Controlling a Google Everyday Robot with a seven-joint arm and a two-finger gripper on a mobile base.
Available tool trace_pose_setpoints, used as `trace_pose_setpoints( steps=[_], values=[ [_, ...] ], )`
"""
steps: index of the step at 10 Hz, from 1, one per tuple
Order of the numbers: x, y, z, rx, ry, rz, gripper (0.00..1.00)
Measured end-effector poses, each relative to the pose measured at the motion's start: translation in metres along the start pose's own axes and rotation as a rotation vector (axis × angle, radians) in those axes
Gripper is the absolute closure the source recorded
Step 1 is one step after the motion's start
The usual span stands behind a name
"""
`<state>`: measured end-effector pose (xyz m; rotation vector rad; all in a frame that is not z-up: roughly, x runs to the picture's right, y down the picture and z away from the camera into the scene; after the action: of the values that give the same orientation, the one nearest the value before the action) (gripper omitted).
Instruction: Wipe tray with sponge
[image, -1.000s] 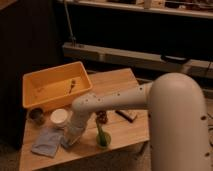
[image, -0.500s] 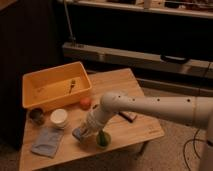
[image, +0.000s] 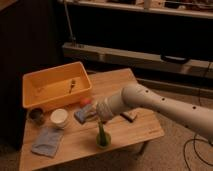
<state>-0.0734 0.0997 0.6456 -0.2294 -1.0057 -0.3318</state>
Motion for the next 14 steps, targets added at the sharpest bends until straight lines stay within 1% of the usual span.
trace_pose_setpoints(
  steps=[1,2,3,4,6,7,8,10,12,14],
  values=[
    [0.005,-0.018,-0.007,0.038,-0.004,-0.006,0.91],
    [0.008,-0.034,-0.01,0.062,-0.007,-0.012,0.91],
    [0.009,-0.061,-0.008,0.084,-0.01,-0.028,0.91],
    [0.007,-0.082,0.0,0.092,-0.011,-0.039,0.91],
    [-0.003,-0.121,0.019,0.094,-0.009,-0.066,0.91],
    [-0.011,-0.146,0.032,0.089,-0.004,-0.085,0.91],
    [-0.017,-0.165,0.044,0.08,0.0,-0.098,0.91],
    [-0.026,-0.198,0.08,0.051,-0.003,-0.105,0.91],
    [-0.022,-0.216,0.12,0.015,-0.018,-0.079,0.91],
    [-0.01,-0.218,0.155,-0.02,-0.034,-0.044,0.91]
  ],
)
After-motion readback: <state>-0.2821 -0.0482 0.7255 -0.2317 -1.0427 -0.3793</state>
